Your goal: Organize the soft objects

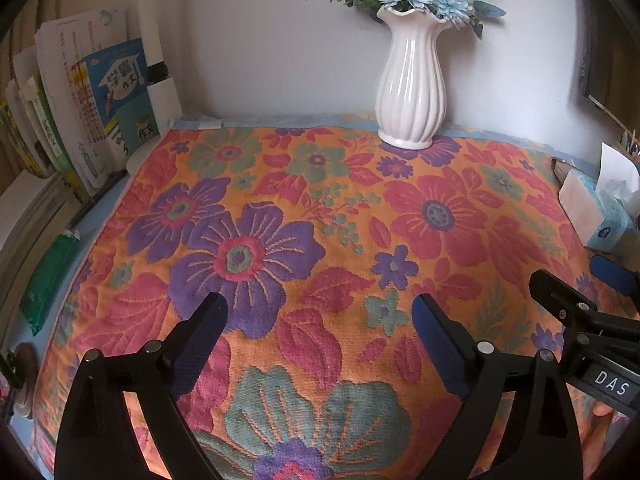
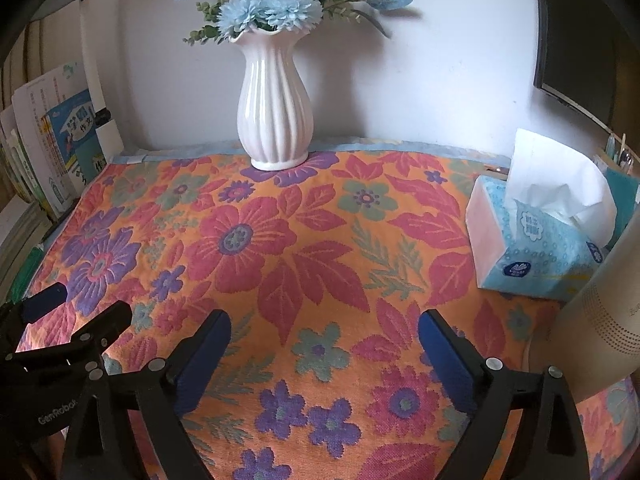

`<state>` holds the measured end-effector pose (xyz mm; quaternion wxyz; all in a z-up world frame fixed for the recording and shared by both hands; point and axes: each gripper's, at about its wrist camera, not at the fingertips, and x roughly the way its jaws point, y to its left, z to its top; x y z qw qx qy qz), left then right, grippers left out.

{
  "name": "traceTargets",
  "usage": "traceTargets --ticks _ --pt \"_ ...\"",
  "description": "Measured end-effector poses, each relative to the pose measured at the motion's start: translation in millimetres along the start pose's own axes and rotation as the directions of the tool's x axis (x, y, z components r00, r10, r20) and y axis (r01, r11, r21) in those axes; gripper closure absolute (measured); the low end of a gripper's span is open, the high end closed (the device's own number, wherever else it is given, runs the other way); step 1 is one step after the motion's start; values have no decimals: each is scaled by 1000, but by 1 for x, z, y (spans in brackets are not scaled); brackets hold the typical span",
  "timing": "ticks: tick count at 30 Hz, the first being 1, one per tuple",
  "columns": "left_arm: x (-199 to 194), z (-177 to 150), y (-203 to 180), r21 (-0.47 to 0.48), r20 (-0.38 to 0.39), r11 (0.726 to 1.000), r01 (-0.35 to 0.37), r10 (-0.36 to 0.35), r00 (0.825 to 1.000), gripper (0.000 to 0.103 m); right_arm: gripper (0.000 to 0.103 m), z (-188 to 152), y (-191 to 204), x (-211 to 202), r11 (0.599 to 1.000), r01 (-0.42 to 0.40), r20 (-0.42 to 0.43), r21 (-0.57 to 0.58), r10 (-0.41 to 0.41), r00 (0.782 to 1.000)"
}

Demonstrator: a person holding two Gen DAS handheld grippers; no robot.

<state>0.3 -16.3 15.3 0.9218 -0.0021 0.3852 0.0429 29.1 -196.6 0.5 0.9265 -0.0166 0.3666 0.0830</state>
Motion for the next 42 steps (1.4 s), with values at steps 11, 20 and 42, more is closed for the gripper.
traceTargets --ticks 11,20,42 --pt "2 -1 -1 6 -7 1000 10 -10 1000 10 6 1 2 5 1000 9 -21 -12 -9 1000" --pt "2 -1 -1 7 -6 1000 12 -12 1000 10 6 0 3 6 1000 16 -30 -18 -17 999" --pt "1 -2 -2 3 -7 1000 8 -8 1000 10 6 1 4 8 1000 22 -40 -21 -22 999"
